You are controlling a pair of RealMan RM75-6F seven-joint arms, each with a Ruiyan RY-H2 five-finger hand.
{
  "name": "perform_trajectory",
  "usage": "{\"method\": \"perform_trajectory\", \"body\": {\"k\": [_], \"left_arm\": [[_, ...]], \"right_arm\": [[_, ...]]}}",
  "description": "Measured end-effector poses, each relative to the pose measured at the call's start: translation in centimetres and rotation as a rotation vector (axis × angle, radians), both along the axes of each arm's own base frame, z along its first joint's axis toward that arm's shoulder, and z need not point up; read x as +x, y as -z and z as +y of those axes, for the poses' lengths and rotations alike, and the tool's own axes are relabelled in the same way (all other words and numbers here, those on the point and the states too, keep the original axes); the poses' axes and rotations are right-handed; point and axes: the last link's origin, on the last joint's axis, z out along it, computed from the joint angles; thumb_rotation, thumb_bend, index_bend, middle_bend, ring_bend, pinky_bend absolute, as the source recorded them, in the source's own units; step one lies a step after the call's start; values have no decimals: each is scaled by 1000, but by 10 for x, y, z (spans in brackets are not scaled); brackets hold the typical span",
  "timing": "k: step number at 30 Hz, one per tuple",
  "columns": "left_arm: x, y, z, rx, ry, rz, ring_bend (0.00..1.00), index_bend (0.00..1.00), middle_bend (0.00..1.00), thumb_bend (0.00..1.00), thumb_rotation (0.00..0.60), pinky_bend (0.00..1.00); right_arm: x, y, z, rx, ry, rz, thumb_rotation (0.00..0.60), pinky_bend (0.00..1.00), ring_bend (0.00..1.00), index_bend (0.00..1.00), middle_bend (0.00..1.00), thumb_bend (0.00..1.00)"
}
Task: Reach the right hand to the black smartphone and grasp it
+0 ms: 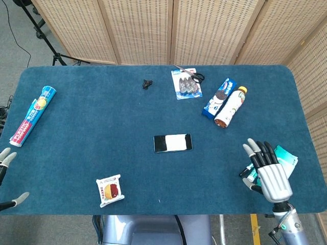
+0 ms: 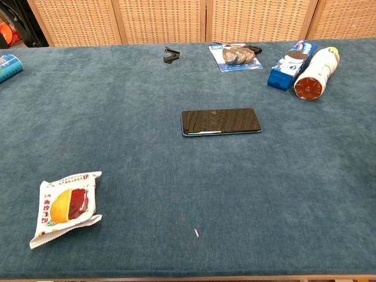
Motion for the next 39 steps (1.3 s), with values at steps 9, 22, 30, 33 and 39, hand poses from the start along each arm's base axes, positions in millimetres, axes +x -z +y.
{"method": "perform_trajectory", "body": {"k": [9, 22, 30, 33, 39], "left_arm": [[-2, -4, 4, 6, -14, -9, 0, 0, 0, 0, 600, 0], [-5, -6, 10, -5, -36, -23, 0, 0, 0, 0, 600, 0], [-7, -6, 10, -5, -42, -24, 0, 0, 0, 0, 600, 0], [-6, -5, 11, -8, -39, -19, 0, 0, 0, 0, 600, 0], [-7, -5, 12, -7, -43, -21, 0, 0, 0, 0, 600, 0]], "right_arm": [[45, 59, -56, 132, -61, 132, 600, 0, 0, 5, 0, 439], [91, 143, -92, 251, -32, 218, 600, 0, 0, 5, 0, 440], [114, 175, -109, 263, -14, 261, 600, 0, 0, 5, 0, 440], [118, 180, -113, 258, -11, 278, 600, 0, 0, 5, 0, 443], [118, 185, -116, 252, -2, 288, 600, 0, 0, 23, 0, 448]]}}
